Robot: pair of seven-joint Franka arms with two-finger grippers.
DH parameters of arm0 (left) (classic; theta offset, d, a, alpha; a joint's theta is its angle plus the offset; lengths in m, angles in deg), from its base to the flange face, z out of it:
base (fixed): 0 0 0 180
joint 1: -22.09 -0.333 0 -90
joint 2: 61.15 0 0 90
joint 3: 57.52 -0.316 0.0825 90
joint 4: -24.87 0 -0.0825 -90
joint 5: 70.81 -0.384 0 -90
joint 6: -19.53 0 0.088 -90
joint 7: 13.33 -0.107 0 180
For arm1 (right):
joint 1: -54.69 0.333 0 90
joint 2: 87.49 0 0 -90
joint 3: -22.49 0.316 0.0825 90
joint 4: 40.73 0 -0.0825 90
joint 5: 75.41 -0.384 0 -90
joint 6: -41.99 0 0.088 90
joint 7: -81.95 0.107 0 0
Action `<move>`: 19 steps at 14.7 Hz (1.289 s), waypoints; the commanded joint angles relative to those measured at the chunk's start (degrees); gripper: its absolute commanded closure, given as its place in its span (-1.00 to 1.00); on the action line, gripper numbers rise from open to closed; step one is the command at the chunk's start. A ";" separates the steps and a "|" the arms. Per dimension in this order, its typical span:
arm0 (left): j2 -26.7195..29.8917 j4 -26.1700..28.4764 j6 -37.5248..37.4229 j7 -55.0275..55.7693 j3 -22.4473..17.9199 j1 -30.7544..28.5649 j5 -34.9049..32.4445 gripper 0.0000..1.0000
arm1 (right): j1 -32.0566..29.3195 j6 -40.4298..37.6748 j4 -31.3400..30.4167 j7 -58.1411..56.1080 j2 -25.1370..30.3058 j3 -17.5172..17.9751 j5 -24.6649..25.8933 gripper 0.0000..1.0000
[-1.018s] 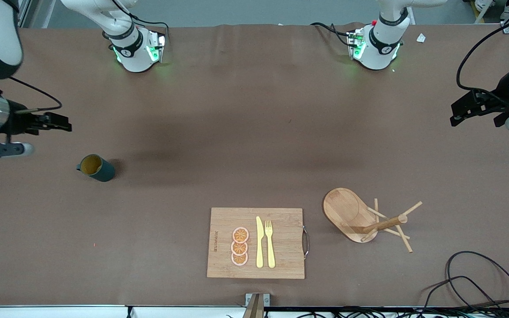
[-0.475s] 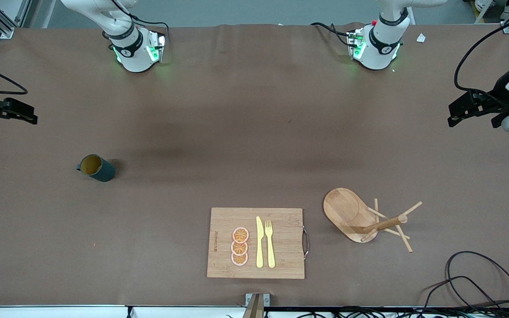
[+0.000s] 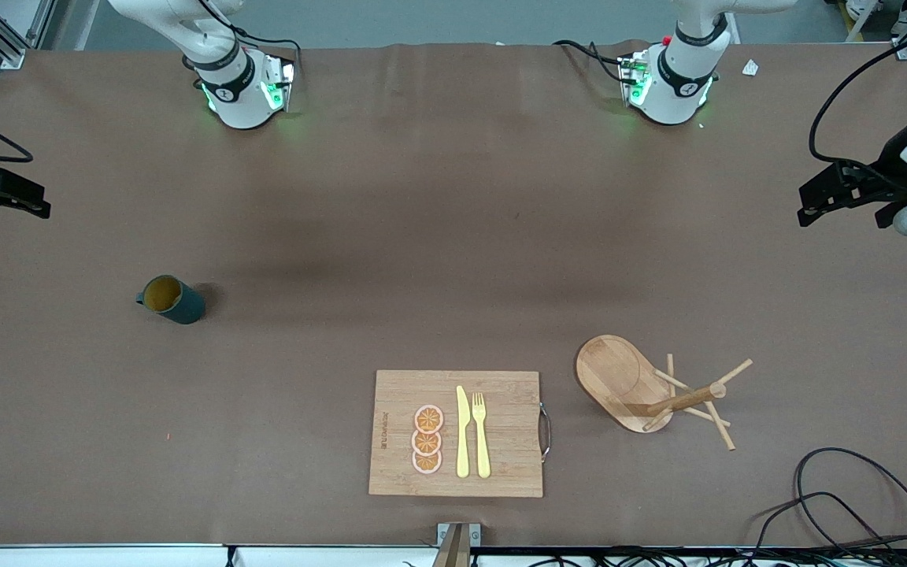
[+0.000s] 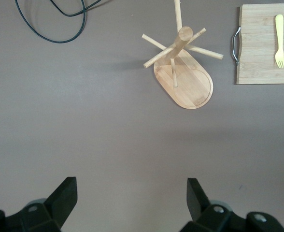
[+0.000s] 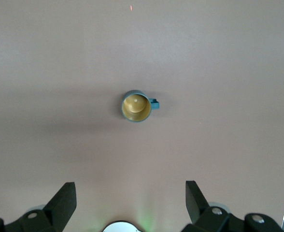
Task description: Transfer cup from left to right arm and place
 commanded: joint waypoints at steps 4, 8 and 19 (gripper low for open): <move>0.82 0.95 0.56 -0.60 -0.21 0.48 0.66 -1.00 | -2.12 -2.91 0.72 -0.21 -0.07 0.69 -2.75 -1.00; 0.82 0.86 0.65 -0.86 -0.21 0.66 0.67 -1.00 | -4.58 -2.38 -2.00 -0.74 2.47 1.13 -3.90 -1.00; 0.73 0.86 0.65 0.02 0.76 0.04 0.58 -1.00 | -3.53 -0.71 -7.89 -1.01 10.82 4.29 -2.05 -1.00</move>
